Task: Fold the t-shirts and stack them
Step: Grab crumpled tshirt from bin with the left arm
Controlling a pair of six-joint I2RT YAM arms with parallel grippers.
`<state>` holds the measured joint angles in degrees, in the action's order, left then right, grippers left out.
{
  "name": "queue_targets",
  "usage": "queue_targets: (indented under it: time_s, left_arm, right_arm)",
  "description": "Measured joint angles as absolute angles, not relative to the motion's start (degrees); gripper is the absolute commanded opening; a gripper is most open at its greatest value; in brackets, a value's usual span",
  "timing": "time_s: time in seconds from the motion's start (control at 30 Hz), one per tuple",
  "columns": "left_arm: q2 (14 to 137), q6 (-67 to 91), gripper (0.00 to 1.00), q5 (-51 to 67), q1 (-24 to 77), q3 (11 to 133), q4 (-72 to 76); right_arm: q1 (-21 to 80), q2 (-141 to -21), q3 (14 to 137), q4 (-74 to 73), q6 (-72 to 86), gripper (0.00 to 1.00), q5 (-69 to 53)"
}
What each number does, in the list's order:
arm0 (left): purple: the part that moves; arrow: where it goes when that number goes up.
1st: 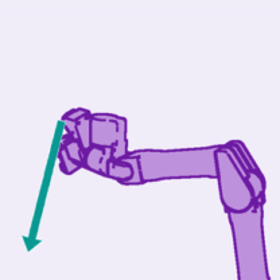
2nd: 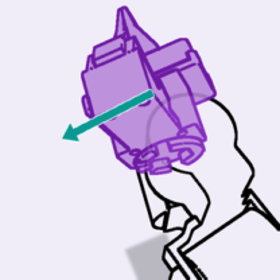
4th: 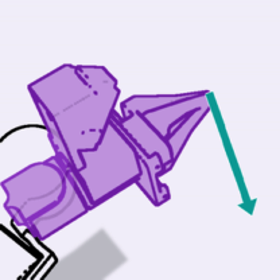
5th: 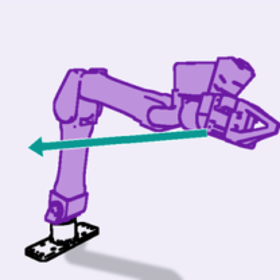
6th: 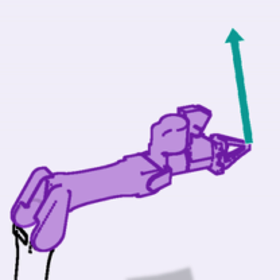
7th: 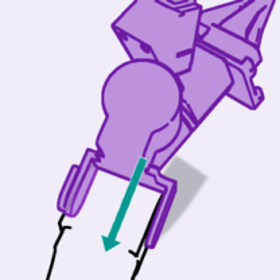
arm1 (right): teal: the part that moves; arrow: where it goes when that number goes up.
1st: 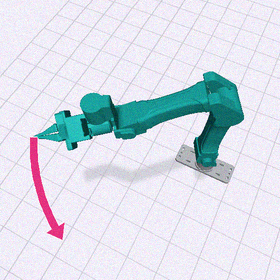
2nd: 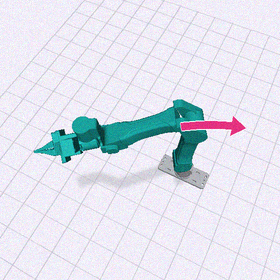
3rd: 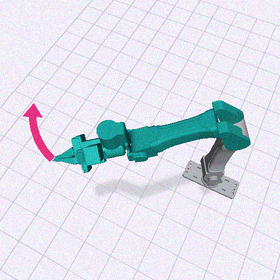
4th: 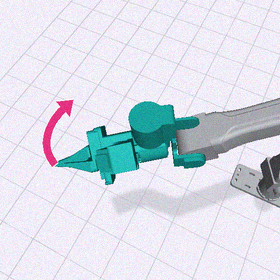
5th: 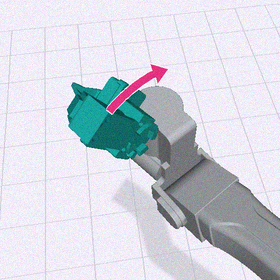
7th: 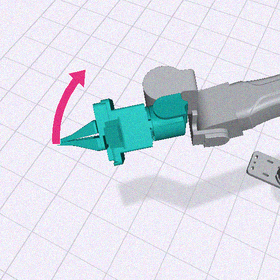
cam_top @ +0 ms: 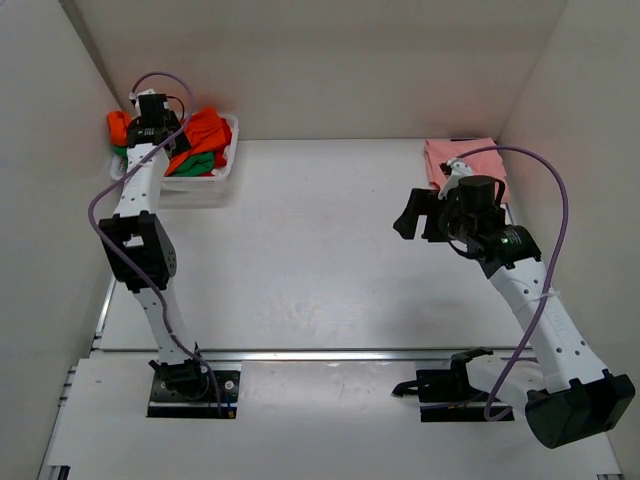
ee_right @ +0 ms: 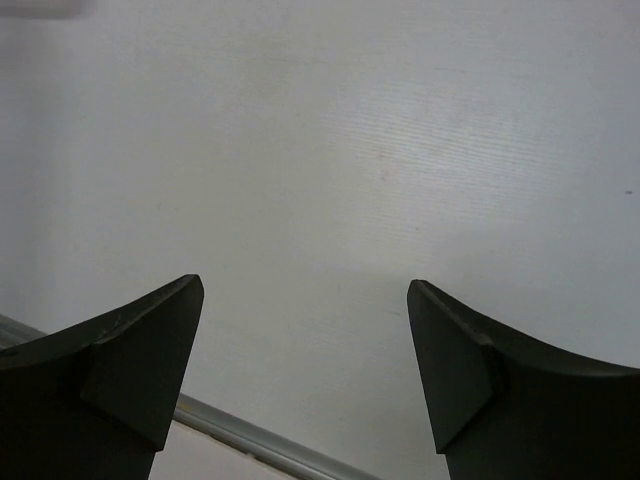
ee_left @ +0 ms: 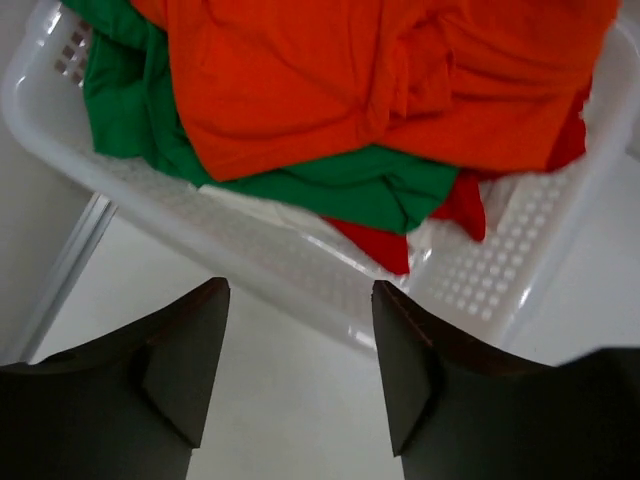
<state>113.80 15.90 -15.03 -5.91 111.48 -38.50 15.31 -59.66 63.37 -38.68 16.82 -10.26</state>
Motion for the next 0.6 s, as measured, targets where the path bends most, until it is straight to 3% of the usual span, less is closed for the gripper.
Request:
queue_targets:
  time_s: [0.13,0.37,0.43,0.47,0.6]
  left_arm:
    - [122.78,15.14,0.83,-16.69,-6.31,117.95,-35.14]
    - [136.79,13.98,0.86,-18.06,-5.13,132.81,-32.03]
    - [139.65,13.91,0.85,-18.76,-4.97,135.04,-30.94]
    - [140.94,13.96,0.8,-18.96,-4.99,135.81,-30.55]
    - [145.21,14.41,0.73,-19.25,-5.52,137.8,-29.32]
  right_arm:
    - [14.41,-59.96,62.98,-34.24,18.24,0.86,-11.25]
    - [14.31,-63.57,62.02,-27.86,19.77,0.92,-11.16]
    - [14.61,-64.58,61.14,-27.22,19.77,0.93,-10.9]
    - [14.61,-65.21,60.93,-27.2,19.75,0.92,-10.76]
    - [14.92,-67.11,60.31,-26.76,19.53,0.93,-10.31]
